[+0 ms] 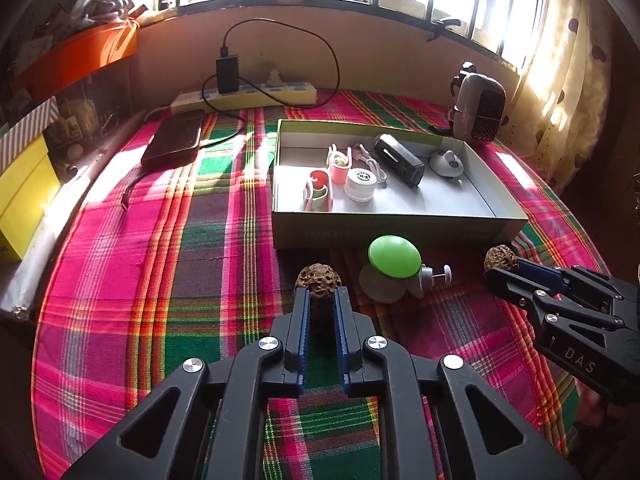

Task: Organize objects
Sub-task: 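Lift both walnuts and carry them toward the box with both tools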

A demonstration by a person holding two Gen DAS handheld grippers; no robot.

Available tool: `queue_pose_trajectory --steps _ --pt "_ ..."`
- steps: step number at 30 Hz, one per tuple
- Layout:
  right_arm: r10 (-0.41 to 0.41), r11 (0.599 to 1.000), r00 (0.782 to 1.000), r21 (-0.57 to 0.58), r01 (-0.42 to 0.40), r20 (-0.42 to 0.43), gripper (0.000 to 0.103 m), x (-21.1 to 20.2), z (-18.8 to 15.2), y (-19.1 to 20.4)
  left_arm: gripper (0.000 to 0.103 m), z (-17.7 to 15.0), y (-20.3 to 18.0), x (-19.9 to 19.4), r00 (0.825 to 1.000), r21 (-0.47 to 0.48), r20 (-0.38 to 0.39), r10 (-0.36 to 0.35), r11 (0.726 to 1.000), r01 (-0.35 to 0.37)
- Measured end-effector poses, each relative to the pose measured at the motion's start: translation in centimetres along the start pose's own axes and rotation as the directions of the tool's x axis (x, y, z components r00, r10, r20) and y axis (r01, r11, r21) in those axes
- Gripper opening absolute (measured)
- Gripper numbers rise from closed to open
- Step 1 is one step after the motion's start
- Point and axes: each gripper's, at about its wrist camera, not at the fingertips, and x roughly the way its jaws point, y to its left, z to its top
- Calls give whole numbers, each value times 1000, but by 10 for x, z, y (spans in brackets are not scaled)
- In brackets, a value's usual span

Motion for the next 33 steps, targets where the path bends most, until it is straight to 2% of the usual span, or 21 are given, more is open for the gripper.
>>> queue_pose_trajectory --steps 6,8,17,33 --pt "2 1000 1000 4 -2 -3 31 1 -1 -1 29 4 -4 5 1000 22 -13 -13 1000 14" --pt "2 1000 1000 5 -2 -4 31 1 -1 -1 29 6 -4 9 1000 11 -17 13 1000 -13" --pt "2 1000 1000 3 -2 -10 31 2 -1 0 29 6 -5 25 997 21 -64 39 999 -38" --pt "-4 1000 1000 3 4 -1 31 -1 1 0 27 10 -8 11 999 36 -26 44 998 -43"
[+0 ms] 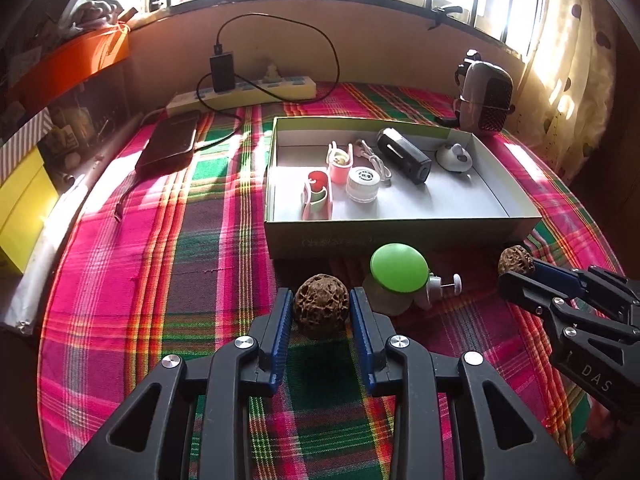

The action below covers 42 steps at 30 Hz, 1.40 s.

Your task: Organize objects

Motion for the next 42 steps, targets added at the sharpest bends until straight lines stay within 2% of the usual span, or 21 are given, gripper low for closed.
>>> queue_pose_trajectory --steps 9,19,32,42 --pt "12 1000 999 -2 -12 33 31 -13 10 -1 27 7 -5 -16 999 19 32 3 1000 -4" --pt "8 1000 997 -9 -7 76 31 -23 40 -11 27 29 -13 -23 997 41 63 -38 999 36" --pt "-3 1000 998 -17 4 60 31 16 93 -28 25 58 -15 4 995 48 60 -79 996 76" --pt "10 1000 999 -2 -10 46 31 34 102 -34 23 58 -7 18 995 17 30 -91 996 91"
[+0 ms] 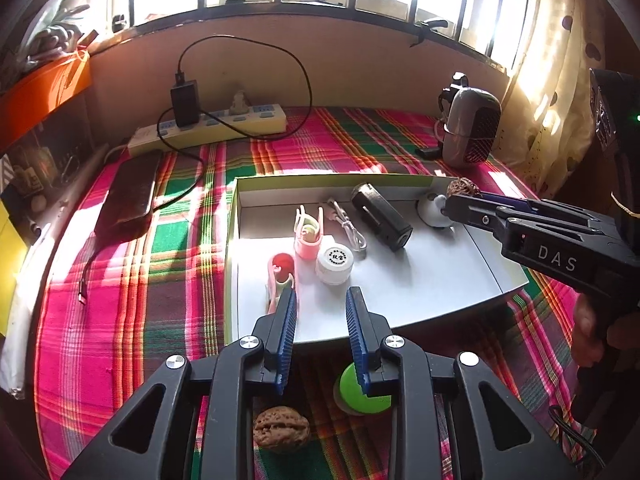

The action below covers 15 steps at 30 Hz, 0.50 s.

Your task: Organize objects

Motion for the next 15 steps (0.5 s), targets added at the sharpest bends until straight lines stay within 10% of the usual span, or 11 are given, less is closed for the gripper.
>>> queue_pose_trajectory --steps 15 --pt "31 1000 999 0 -31 10 31 -10 -16 3 32 -43 52 -45 1000 -79 2 -30 996 30"
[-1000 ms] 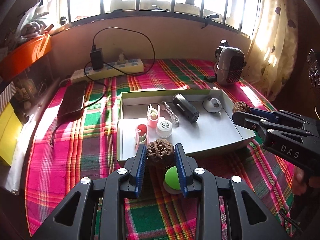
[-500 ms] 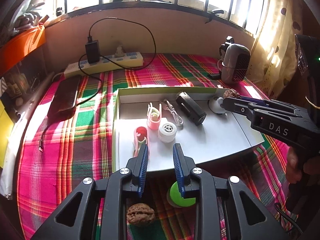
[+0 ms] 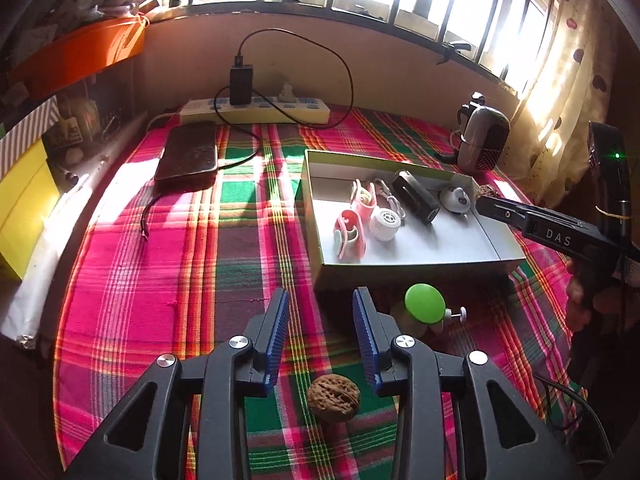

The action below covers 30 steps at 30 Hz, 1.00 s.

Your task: Organize objects

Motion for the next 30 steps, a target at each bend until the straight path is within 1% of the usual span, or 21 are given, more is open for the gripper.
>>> queue_pose_trajectory --steps 4,5,7,9,12,16,18,22,24,26,30 --pt "12 1000 1000 -6 -11 8 31 -5 -2 6 33 -16 -6 -2 999 27 -41 -4 1000 5" --pt "15 1000 1000 -9 -15 10 31 -6 -3 7 34 -20 -8 -2 999 35 -50 2 999 0" --pt "18 1000 1000 -13 -18 14 31 -9 -4 10 34 -28 -10 -1 998 51 -55 41 998 -39" --pt "23 1000 1000 -11 -22 16 31 -10 -6 12 37 -33 -11 1 996 67 -57 64 996 -60" --pt "24 1000 1000 -16 -24 15 31 -12 -7 14 37 -35 -13 4 996 80 -67 63 995 -57" --pt "24 1000 1000 -16 -23 15 31 -14 -9 15 37 -36 -9 9 995 42 -86 48 998 -44" --pt "22 1000 1000 -12 -22 13 31 -14 -11 14 37 -38 -9 14 992 38 -104 68 997 -64" --pt "19 1000 1000 -14 -19 9 31 -15 -12 14 37 -38 -8 15 992 27 -99 74 997 -72" --pt "17 1000 1000 -13 -17 5 31 -14 -13 13 35 -37 -8 15 992 22 -98 75 997 -73" --pt "16 1000 1000 -12 -16 5 31 -14 -13 13 31 -37 -7 15 992 22 -96 77 997 -76" --pt "15 1000 1000 -12 -14 4 31 -15 -13 12 31 -35 -7 15 993 22 -88 83 996 -81"
